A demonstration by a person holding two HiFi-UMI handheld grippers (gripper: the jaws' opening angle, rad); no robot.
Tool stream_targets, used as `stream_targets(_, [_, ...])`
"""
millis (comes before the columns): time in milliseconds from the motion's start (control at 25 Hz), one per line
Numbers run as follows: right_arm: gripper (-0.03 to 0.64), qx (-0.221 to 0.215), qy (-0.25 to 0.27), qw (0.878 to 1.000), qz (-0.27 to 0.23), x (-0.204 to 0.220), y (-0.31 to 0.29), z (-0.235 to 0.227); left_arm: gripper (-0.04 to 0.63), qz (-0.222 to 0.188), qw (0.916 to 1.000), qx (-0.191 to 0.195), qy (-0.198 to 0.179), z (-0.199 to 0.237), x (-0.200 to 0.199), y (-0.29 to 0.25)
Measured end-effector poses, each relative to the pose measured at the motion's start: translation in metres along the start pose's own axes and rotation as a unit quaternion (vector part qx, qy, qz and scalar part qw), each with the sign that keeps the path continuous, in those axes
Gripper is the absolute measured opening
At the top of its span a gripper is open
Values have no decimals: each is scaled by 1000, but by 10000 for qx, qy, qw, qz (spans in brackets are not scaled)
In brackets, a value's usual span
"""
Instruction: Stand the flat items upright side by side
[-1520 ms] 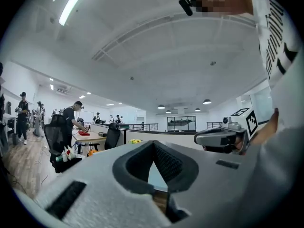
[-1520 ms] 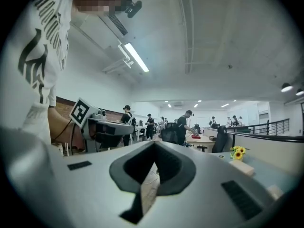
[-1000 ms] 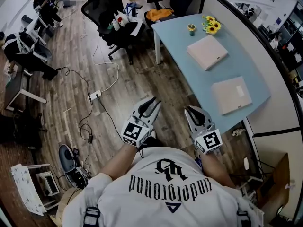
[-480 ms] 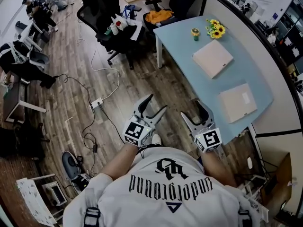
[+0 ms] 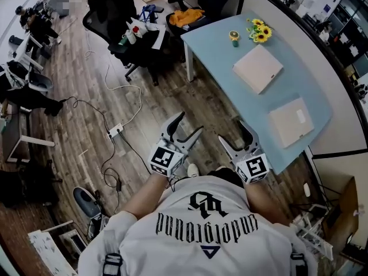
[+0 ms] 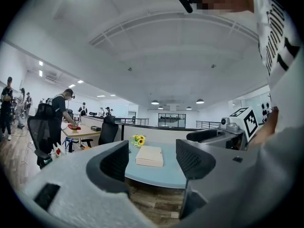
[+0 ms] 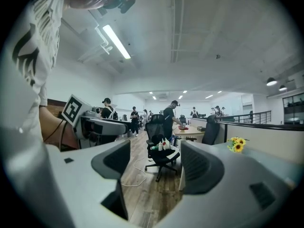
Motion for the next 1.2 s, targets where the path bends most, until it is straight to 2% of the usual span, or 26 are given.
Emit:
stream_targets(320, [334,218,-145,9996,-67,-5,-10,-57,325,90,9996,258,-39,3,3,-61])
stream_targets(680, [337,330,-300,9990,-89,-22,-20,-162,334,103,9986,523,-67,6,-3,-178])
stream_targets(920, [337,578,-338,9976,-151,-29,-1,-225,339,65,9951,979,-156,-24,-9,-256])
stream_targets(1200, [336,978,-608,9932,-159,-27,33,-278,339,72,9889,1463,-231,-60,-15,-318])
Point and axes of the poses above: the fingertips, and each gripper's own axes: y backward along the fingers, z to its left, x out of its underside, the point moved 3 cm from there along y, backward along the fingers, and after that the axes turned 11 degrees about -y, right-handed, at the moved point
